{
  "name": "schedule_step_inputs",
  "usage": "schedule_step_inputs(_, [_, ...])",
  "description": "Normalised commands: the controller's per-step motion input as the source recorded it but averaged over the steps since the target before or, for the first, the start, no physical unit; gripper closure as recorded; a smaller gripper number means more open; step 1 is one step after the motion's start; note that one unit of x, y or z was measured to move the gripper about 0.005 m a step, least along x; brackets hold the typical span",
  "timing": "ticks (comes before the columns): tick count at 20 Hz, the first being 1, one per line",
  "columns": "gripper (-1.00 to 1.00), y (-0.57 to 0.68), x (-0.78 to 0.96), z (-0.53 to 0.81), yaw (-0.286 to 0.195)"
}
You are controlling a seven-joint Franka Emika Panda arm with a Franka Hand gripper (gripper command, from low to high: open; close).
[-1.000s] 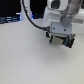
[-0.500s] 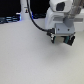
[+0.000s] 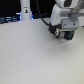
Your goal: Open the kcup holder, insert the kcup into the holder, and close the kcup holder
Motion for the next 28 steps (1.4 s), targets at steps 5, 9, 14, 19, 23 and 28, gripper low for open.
schedule_step_inputs(5, [-1.00, 0.40, -0.85, -0.02, 0.072])
schedule_step_inputs(9, [-1.00, 0.37, -0.87, -0.02, 0.079])
schedule_step_inputs(14, [-1.00, 0.39, -0.85, 0.00, 0.068])
schedule_step_inputs(19, [-1.00, 0.38, -0.57, 0.09, 0.082])
schedule_step_inputs(23, [-1.00, 0.14, 0.02, 0.75, 0.036])
schedule_step_inputs(28, [-1.00, 0.12, 0.08, 0.83, 0.007])
